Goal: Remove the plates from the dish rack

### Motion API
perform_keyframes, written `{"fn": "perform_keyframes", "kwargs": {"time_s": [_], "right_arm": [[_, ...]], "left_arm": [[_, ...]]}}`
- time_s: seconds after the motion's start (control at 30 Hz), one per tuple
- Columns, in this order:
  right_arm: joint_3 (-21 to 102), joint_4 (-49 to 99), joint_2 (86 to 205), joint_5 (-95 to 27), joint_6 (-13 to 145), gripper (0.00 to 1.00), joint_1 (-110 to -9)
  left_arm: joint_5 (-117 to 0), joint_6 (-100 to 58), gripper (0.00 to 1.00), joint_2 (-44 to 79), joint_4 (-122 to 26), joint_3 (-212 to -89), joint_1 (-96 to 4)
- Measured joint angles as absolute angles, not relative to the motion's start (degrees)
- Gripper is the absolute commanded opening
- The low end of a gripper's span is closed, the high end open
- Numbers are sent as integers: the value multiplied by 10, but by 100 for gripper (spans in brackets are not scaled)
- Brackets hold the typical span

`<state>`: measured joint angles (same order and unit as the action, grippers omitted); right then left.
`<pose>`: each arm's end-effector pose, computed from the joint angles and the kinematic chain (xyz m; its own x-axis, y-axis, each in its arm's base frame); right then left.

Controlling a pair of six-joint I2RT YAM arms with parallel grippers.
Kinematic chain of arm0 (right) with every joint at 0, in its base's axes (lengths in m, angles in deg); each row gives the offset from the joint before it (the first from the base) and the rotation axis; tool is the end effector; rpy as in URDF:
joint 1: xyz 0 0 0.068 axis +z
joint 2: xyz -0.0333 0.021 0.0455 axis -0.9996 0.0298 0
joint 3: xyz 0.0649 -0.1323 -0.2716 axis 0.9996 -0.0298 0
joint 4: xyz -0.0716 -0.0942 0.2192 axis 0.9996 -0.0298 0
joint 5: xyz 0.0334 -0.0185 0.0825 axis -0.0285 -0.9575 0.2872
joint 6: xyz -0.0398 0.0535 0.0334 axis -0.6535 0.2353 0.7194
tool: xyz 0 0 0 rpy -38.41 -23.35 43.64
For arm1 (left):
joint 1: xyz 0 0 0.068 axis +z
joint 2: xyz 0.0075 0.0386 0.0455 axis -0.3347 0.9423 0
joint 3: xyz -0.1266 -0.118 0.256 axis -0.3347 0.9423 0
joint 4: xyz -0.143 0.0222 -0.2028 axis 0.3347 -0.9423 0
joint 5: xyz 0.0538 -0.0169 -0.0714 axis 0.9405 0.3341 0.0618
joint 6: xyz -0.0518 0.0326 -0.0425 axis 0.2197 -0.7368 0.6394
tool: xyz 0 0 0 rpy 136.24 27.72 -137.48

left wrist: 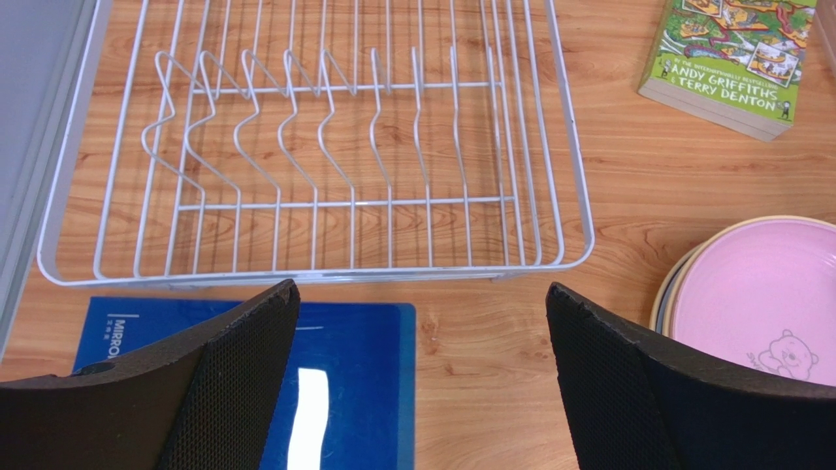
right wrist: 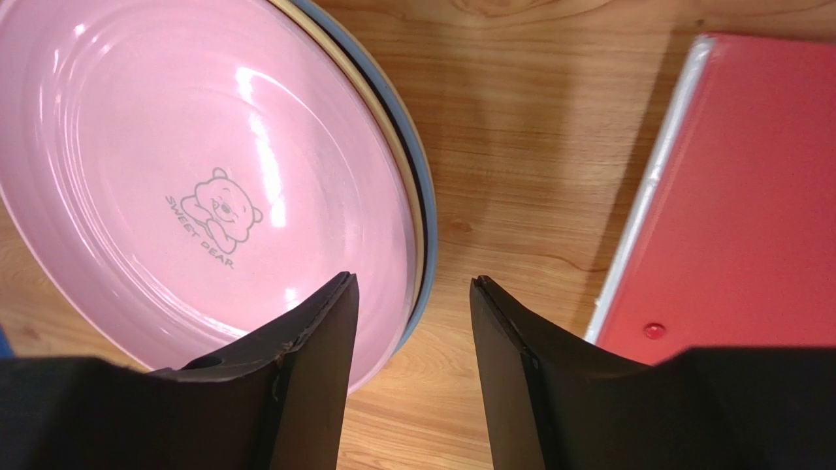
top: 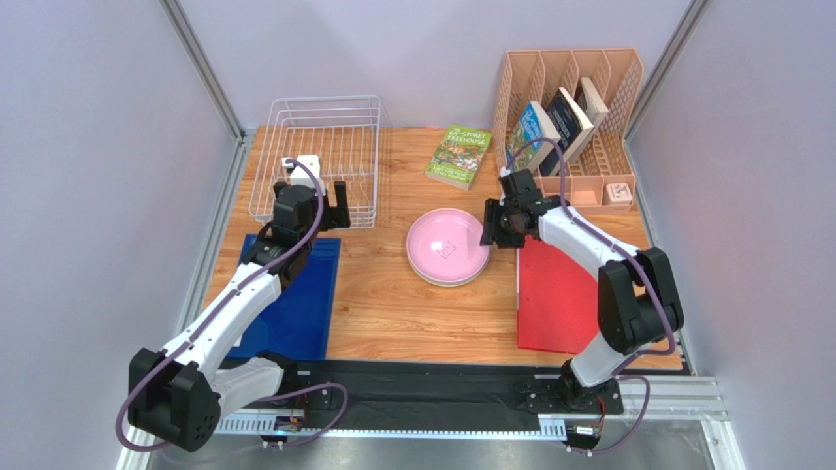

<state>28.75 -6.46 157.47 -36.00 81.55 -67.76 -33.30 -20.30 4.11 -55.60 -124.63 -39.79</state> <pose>0.3087 0.1218 0.2320 -0.9122 0.0624 -0.4050 -0.0470 0.9659 0.2547 0.2351 -0.0674 0.3244 -0.3532 -0.0875 -0.9315 0.0024 0.9955 -0.0944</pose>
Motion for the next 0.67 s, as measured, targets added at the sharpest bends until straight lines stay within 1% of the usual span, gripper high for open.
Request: {"fn": "perform_keyframes", "kwargs": {"time_s": [0.17,0.4,0.67], "right_arm": [[293,-59,1502,-443,791,52,-654],[293,20,1370,-537,745,53,-637],[272,83,1333,-594,716,53,-637]], "left_arm": [[-333,-206,100,37,-565,-1254,-398],[-333,-229,100,32,-573,-1299,-398],[-330,-243,100,4,-572,-1313,-398]]}}
